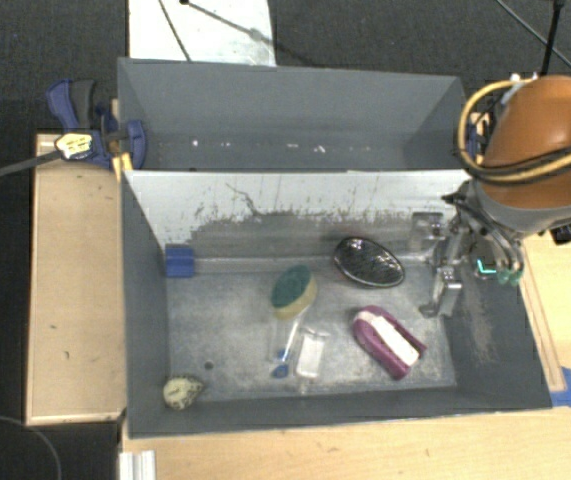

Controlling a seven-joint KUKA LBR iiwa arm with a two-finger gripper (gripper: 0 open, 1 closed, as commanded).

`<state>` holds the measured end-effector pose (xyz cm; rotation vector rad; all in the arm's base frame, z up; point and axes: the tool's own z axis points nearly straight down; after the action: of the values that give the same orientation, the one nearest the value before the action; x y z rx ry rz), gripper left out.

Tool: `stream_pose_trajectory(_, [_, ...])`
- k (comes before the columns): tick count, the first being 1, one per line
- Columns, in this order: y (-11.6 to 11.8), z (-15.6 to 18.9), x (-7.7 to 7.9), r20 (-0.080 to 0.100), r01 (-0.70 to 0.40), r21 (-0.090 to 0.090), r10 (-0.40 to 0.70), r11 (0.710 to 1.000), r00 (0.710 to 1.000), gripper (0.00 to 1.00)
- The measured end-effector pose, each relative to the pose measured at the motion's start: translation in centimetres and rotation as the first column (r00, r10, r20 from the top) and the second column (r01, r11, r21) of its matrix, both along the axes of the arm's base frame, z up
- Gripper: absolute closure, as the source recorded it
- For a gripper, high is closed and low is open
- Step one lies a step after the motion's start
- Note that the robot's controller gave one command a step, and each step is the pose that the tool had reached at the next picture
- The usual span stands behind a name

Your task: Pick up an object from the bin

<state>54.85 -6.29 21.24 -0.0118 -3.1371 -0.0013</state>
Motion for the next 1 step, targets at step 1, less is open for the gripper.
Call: stream_pose_trajectory(1, [3.73,-3.29,-4.06,0.003,0.126,0.001,-0.126,0.992,0.992,0.00])
